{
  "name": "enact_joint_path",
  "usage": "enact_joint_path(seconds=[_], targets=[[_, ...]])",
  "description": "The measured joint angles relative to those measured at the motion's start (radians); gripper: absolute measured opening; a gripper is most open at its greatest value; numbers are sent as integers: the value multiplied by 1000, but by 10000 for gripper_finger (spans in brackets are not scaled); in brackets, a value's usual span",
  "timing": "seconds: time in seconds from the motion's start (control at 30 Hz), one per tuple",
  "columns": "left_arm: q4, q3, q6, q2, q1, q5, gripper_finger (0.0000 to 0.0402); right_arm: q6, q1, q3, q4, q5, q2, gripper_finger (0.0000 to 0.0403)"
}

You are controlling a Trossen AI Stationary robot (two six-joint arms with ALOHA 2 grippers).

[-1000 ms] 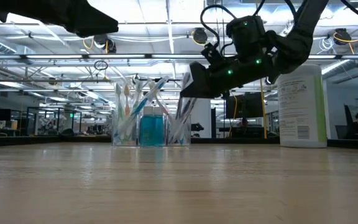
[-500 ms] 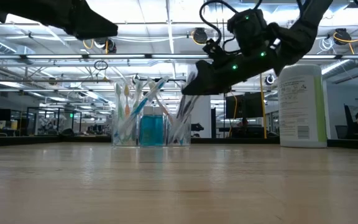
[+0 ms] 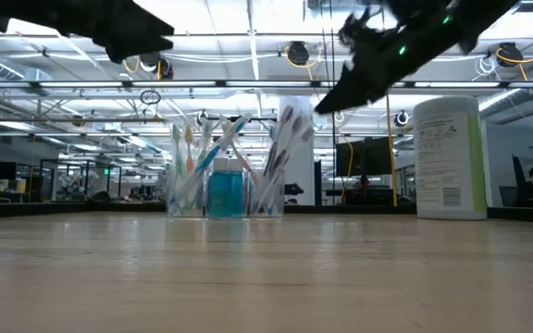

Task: Pick & Place toothbrushing station
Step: Return to home position

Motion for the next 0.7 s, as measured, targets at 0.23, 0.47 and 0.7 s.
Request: enact_joint_path(seconds=[0.23, 0.47, 0.7], targets=[[-35, 0, 23, -145, 0, 154, 225, -6, 122, 0, -163, -1, -260, 118], [-293, 0, 27, -331, 0, 221, 225, -19, 248, -144, -221, -2, -522, 117], [-327, -46, 96, -430, -1, 266, 225, -47, 275, -376, -52, -112, -813, 114]])
